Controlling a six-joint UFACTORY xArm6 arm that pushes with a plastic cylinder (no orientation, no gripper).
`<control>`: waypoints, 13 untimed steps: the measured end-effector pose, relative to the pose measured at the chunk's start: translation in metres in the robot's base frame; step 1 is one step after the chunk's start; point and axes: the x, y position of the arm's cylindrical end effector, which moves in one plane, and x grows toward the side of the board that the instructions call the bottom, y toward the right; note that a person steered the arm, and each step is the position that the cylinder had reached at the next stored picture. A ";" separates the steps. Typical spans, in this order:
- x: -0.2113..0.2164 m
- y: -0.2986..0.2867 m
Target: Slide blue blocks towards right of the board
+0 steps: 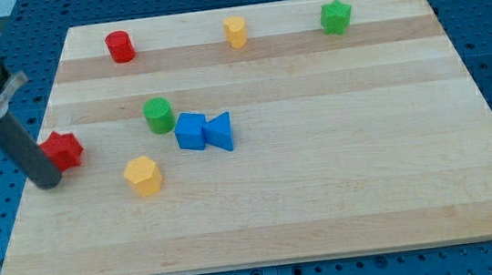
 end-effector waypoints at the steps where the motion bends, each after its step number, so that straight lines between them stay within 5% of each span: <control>1: -0.057 0.013; 2: -0.061 0.021; 3: -0.015 0.011; 7: -0.056 0.256; 9: -0.013 0.257; 13: -0.018 0.212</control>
